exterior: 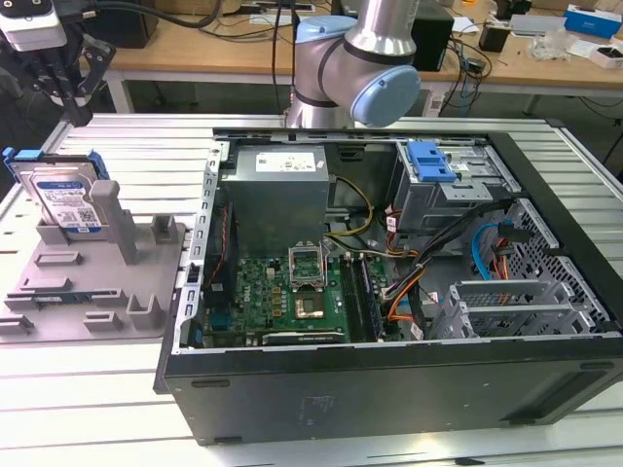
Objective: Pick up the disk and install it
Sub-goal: 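Reach for the disk, then pick up the disk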
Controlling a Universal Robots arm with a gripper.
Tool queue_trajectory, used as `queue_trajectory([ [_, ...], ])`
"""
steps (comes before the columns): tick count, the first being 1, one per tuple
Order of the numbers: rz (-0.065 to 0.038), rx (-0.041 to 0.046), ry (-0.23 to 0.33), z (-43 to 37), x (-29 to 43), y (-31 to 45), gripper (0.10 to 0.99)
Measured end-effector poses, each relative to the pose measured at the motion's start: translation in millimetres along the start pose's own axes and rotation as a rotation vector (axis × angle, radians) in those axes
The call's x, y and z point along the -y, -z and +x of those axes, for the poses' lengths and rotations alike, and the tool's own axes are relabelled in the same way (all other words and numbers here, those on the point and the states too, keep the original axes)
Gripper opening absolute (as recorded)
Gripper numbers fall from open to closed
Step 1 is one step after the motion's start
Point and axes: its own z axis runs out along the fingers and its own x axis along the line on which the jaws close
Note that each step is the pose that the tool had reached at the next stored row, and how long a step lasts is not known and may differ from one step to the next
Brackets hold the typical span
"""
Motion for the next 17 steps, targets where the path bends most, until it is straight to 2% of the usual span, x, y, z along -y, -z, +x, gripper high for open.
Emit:
queue_trajectory([
  [17,0.0,-0.0008,0.01,0.2,-0.3,-0.3,0.106],
])
